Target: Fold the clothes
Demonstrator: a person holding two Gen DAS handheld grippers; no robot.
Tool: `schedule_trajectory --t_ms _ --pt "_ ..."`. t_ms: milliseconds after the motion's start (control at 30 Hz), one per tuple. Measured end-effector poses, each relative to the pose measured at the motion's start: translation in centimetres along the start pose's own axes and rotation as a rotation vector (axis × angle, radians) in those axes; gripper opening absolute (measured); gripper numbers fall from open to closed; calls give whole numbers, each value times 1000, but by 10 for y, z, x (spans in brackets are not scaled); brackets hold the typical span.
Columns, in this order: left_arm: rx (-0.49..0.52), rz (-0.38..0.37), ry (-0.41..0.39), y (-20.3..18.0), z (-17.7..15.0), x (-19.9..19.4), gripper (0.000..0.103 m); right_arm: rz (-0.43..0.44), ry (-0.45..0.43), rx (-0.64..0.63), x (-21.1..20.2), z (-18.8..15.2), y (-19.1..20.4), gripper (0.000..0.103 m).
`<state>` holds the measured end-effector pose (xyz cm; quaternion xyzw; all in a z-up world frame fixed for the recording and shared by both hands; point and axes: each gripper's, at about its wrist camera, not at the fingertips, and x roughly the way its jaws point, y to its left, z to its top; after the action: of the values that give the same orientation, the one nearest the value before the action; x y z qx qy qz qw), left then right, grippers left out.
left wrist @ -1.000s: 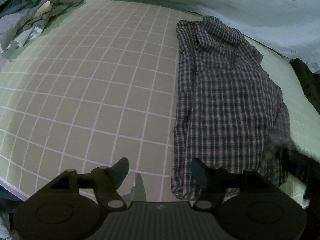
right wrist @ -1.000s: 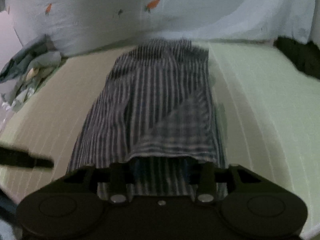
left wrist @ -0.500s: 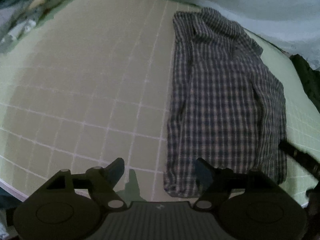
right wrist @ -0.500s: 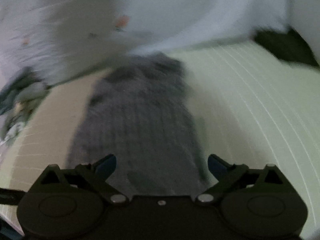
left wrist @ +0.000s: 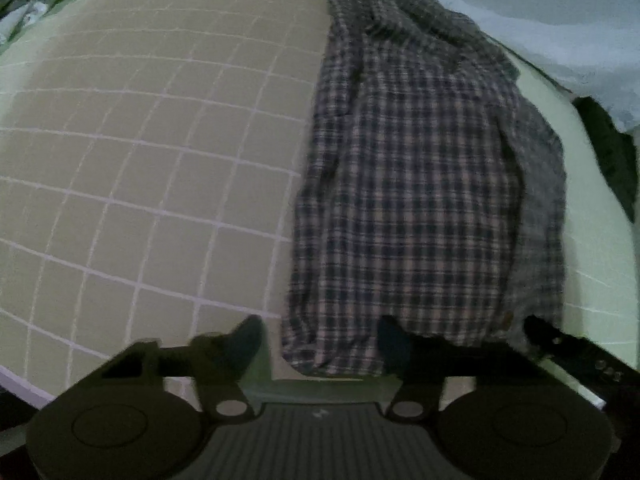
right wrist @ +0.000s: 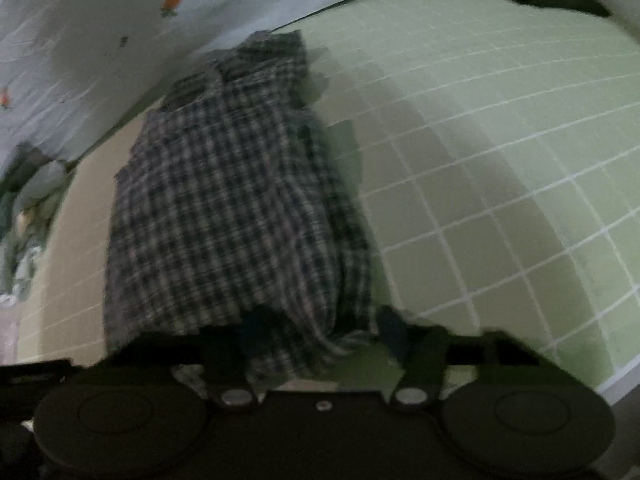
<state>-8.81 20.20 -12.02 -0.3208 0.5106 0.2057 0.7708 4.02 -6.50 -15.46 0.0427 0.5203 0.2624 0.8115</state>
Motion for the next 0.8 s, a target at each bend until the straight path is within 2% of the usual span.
schedule_trajectory --t_ms 33,67,100,133,167,333,367,433,500,600,700,800 --pt "13 -12 0 -1 -1 0 40 7 7 -7 1 0 0 45" --pt "28 -24 -2 -2 -2 0 33 16 12 -14 2 -1 1 34" --pt "34 -46 0 -2 -2 1 13 30 16 -21 3 -1 0 31" --pt "27 -69 7 2 -2 3 6 44 20 -24 4 -2 0 27" --pt "20 -92 14 5 -2 4 5 57 25 -21 4 -3 -1 14" --pt "-30 -175 48 27 -8 -14 2 122 43 -19 -9 -9 -6 9" --pt "-57 -207 62 33 -11 -24 1 146 55 -6 -20 -10 -8 9" --pt "-162 -326 80 50 -19 -59 1 211 67 30 -50 -14 -14 9" --pt "-221 -415 57 60 -23 -97 1 283 79 70 -87 -16 -18 9" --pt "-252 -493 -7 68 -15 -142 1 408 106 155 -122 -8 -24 9" --pt "-295 -534 -50 69 3 -154 1 504 139 272 -134 0 -28 9" --pt "-348 -560 -68 65 20 -147 1 566 157 362 -130 8 -29 9"
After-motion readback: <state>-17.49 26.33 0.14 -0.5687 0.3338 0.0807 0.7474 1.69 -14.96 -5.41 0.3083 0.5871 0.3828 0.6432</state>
